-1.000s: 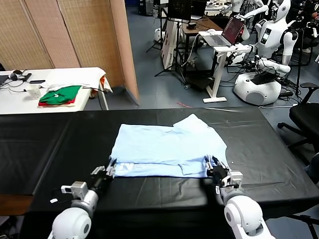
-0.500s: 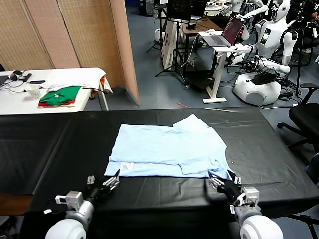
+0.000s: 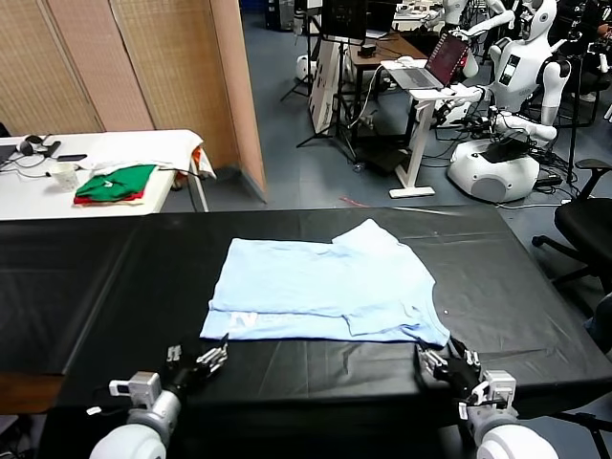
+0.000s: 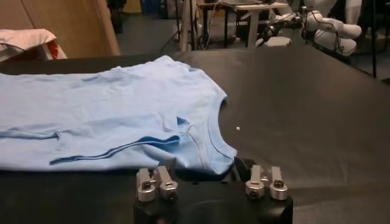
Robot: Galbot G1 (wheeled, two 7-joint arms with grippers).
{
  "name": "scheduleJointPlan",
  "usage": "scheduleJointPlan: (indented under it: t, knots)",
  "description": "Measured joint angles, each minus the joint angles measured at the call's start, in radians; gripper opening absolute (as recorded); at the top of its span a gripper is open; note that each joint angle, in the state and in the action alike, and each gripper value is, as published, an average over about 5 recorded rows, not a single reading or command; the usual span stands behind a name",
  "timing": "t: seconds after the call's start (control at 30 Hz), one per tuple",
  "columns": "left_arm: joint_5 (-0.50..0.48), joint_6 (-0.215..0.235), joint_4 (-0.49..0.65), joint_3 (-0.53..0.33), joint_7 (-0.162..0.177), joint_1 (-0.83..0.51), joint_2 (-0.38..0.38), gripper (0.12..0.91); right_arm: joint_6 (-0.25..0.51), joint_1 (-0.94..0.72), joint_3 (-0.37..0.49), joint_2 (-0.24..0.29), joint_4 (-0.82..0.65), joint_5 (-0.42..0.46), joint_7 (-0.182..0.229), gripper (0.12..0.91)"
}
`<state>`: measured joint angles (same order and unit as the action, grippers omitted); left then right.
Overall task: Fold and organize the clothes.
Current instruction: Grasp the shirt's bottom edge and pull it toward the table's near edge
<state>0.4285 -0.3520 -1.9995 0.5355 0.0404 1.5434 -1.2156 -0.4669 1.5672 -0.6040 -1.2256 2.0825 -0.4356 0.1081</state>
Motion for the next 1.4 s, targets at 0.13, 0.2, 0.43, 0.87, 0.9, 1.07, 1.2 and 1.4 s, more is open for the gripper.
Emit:
scheduleJointPlan:
  t: [0.13,0.2,0.43,0.87,0.9,1.07,1.2,1.4]
  knots:
    - [-0.003,-0.002,-0.001,0.0,0.001,0.005,0.001,0.409,-0.013,0.014,0.002,0.01,0.018,-0.001,0.001,0.148]
    - [-0.01,-0.006,-0.008,0.001,0.001,0.012,0.004,0.279,-0.028,0.024,0.005,0.014,0.034,-0.002,0.009,0.14]
    - [-0.071,-0.025,-0.058,0.029,0.024,0.05,0.039,0.15,-0.099,0.069,0.035,0.009,0.109,-0.005,0.049,0.14]
    - [-0.134,-0.015,-0.163,0.119,0.033,0.223,0.07,0.147,-0.164,0.119,0.066,0.015,0.181,-0.004,0.052,0.168]
    - [-0.136,-0.014,-0.17,0.125,0.032,0.24,0.067,0.147,-0.168,0.122,0.066,0.018,0.187,-0.004,0.05,0.19]
    - [-0.137,-0.017,-0.2,0.153,0.039,0.315,0.054,0.157,-0.193,0.136,0.057,0.033,0.228,-0.012,0.045,0.477]
    - [-0.135,-0.02,-0.228,0.167,0.063,0.363,0.037,0.291,-0.225,0.135,0.042,0.05,0.28,-0.041,0.046,0.723]
    - [-0.127,-0.063,-0.283,0.198,0.091,0.4,0.033,0.668,-0.231,0.071,0.039,0.073,0.31,-0.06,0.053,0.901]
